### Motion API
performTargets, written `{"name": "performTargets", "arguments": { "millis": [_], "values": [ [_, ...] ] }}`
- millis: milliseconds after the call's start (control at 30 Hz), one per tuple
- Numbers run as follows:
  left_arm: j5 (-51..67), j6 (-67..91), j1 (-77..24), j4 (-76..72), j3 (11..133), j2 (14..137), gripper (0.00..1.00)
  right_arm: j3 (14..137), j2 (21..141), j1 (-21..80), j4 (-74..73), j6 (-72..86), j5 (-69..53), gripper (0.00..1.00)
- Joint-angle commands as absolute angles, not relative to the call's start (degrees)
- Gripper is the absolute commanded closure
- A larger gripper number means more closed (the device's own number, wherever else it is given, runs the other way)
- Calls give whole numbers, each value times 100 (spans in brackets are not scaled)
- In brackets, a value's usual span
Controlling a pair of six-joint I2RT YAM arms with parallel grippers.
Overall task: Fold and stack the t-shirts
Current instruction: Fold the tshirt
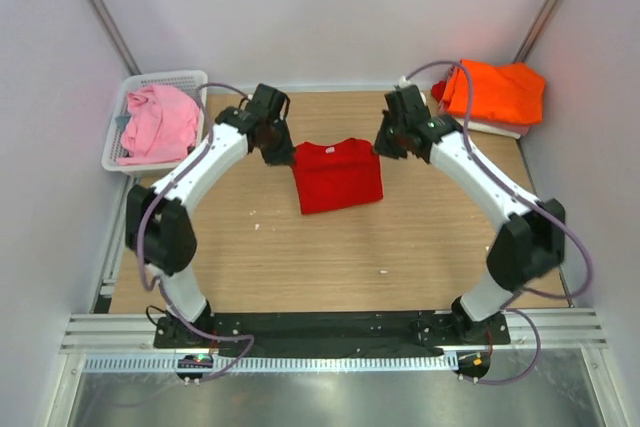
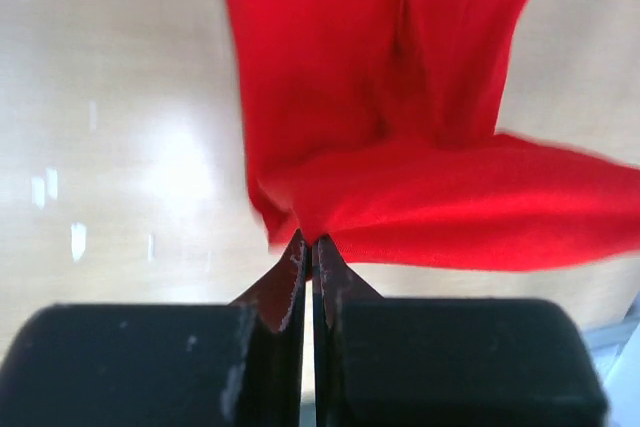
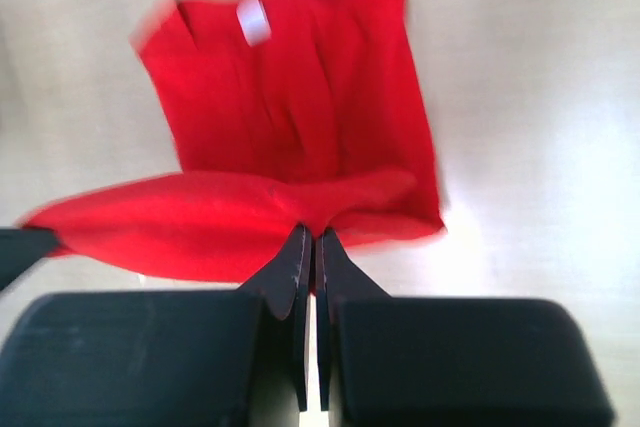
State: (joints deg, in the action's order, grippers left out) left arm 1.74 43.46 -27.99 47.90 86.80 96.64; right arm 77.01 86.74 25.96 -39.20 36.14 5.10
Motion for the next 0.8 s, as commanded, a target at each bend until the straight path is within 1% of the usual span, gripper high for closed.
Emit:
{"name": "performTargets", "arguments": {
  "millis": [0,33,67,100,133,167,200,233,267,300,333,367,400,433,467,533,567,633,667,700,733,767],
  "values": [
    [315,3920,-2094,5026,10059,10921,99,9233,9735,2189,-3770,3138,581,95],
    [499,3876,-1970,5288,10577,11334,86,9681,10626,2014,-3805,3120,554,81],
    [658,3754,-1864,5509,11148,11877,80,10164,11096,1926,-3867,3077,580,44],
    [659,3762,-1689,5824,12502,12840,81,11230,11536,1847,-4050,2859,319,30],
    [764,3831,-1609,6575,13229,13380,75,11746,12384,1741,-4182,2839,290,9],
    [982,3806,-1504,6792,14367,13786,65,12621,12688,1697,-4619,2830,220,6],
    [1097,3814,-1459,6907,14718,14312,56,12847,12918,1679,-4727,2821,107,5],
    [1255,3832,-1433,7074,14922,14430,47,12832,12902,1679,-4694,2795,71,3],
    [1222,3806,-1407,7093,14863,14440,46,12249,12711,1670,-4267,2812,-165,2],
    [1143,3788,-1406,7041,14610,14127,46,11765,12483,1679,-3923,2847,-228,2],
    [1003,3779,-1415,6631,14198,13872,46,11255,12237,1679,-3537,2839,-263,2],
    [837,3771,-1415,6331,13202,13521,45,10293,11721,1670,-2837,2839,-298,1],
    [704,3779,-1415,6058,12740,13213,45,9900,11542,1635,-2569,2839,-316,0],
    [634,3788,-1415,5621,12318,12636,44,9557,11366,1609,-2332,2813,-412,0],
    [546,3797,-1424,5486,11704,12404,44,9032,11182,1547,-1981,2778,-657,0],
    [492,3788,-1433,5336,11270,11877,45,8624,11066,1389,-1802,2812,-887,0],
    [475,3771,-1467,5283,10902,11744,46,8213,10952,1363,-1602,2908,-1097,1],
    [492,3727,-1476,5142,10557,11506,47,7719,10820,1336,-1294,3040,-1256,4],
    [492,3727,-1477,5116,10260,11340,47,7186,10750,1336,-918,3111,-1353,5],
    [510,3727,-1477,5089,10126,11268,47,6937,10627,1345,-766,3338,-1510,7],
    [510,3735,-1477,5071,9899,11207,48,6717,10556,1423,-634,3418,-1538,9],
    [518,3753,-1477,5071,9818,11119,49,6358,10503,1493,-555,3497,-1503,10]
  ]
}}
